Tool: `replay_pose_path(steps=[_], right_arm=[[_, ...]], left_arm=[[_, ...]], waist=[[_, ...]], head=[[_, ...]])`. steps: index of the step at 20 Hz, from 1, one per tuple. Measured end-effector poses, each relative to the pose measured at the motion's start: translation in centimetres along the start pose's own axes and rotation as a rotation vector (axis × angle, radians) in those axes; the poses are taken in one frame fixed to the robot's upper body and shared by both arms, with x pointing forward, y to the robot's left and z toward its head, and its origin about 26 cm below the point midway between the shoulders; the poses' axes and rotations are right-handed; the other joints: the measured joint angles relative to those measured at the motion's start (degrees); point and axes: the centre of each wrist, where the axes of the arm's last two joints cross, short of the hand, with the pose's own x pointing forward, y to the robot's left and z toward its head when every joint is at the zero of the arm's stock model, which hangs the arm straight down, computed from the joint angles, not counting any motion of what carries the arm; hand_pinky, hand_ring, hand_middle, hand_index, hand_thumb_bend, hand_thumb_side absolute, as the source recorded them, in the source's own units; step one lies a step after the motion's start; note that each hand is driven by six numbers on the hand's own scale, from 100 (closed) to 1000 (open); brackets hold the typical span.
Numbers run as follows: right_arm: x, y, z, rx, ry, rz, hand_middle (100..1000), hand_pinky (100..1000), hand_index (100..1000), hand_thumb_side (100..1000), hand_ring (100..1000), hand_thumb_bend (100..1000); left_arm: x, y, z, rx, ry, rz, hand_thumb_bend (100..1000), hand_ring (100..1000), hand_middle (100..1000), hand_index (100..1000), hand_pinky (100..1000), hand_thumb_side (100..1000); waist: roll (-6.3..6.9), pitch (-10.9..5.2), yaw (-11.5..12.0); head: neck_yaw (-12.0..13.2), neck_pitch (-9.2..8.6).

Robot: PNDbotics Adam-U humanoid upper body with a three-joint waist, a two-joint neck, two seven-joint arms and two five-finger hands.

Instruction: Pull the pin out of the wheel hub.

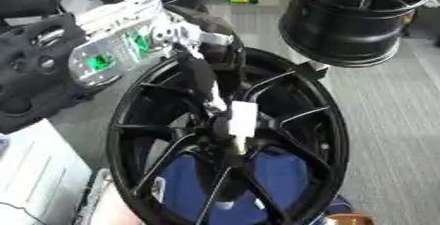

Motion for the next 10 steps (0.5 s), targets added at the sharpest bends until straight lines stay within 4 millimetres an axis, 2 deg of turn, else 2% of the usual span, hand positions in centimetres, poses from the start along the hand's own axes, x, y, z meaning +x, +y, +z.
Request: replay_pose_path(steps=[2, 10], right_arm=[[0.0, 0.01, 0.0, 0.001, 0.0, 0.0, 772, 867, 828, 100, 709, 100], [0.02, 0.16, 0.04, 0.009, -0.001, 0.002, 773, 866, 829, 100, 712, 100]], left_arm=[[0.35, 0.08, 0.22, 0.0, -0.019, -0.001, 675, 799, 732, 850, 769, 498], [1.0, 0.01, 0.73, -0.009, -0.051, -0.011, 655, 806, 741, 854, 778, 435]], waist=[[0.14, -0.05, 0.1], [0.15, -0.26, 0.2]], head=[[0.0, 0.0], [-0.1, 0.0]])
